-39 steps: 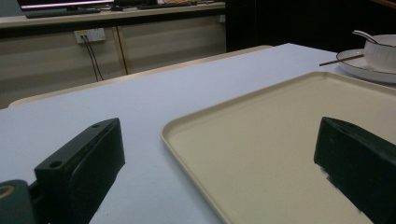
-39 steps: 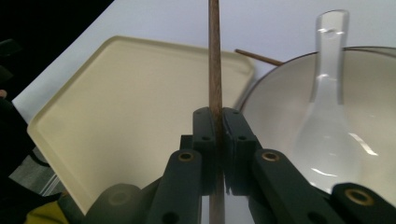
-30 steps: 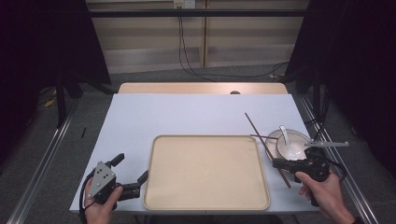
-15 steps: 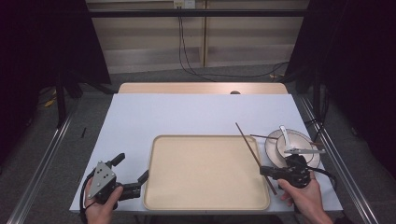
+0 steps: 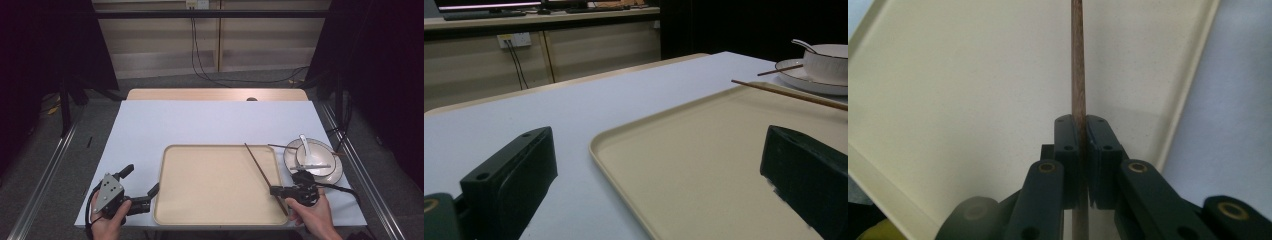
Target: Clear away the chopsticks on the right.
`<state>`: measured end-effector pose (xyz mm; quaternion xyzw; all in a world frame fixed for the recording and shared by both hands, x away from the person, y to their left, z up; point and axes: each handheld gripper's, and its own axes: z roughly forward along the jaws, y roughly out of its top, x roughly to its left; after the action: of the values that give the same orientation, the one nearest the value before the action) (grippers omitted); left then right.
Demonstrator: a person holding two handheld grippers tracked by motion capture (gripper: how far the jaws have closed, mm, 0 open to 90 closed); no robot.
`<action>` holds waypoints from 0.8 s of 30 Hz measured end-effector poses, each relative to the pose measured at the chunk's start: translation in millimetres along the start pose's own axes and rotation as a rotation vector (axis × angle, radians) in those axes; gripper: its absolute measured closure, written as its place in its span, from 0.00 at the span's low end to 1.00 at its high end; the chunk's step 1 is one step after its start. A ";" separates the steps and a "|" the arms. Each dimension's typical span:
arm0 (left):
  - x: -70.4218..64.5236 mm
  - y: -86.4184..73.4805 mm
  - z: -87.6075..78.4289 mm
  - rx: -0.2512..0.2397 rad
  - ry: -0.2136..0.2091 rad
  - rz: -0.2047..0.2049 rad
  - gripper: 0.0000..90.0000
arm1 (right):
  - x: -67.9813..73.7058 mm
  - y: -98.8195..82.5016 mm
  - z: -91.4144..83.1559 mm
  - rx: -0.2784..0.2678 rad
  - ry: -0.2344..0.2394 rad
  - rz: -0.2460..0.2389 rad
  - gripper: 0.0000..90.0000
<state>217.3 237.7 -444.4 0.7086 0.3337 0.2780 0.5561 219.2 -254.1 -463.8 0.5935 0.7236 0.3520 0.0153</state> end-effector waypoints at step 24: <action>1.4 -1.1 -1.4 0.006 0.021 -0.004 0.02 | 0.7 -1.9 4.9 0.014 -0.002 -0.016 0.90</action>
<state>216.9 239.8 -445.1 0.7066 0.3416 0.2834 0.5511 219.5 -251.2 -468.2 0.5882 0.7307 0.3463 0.0147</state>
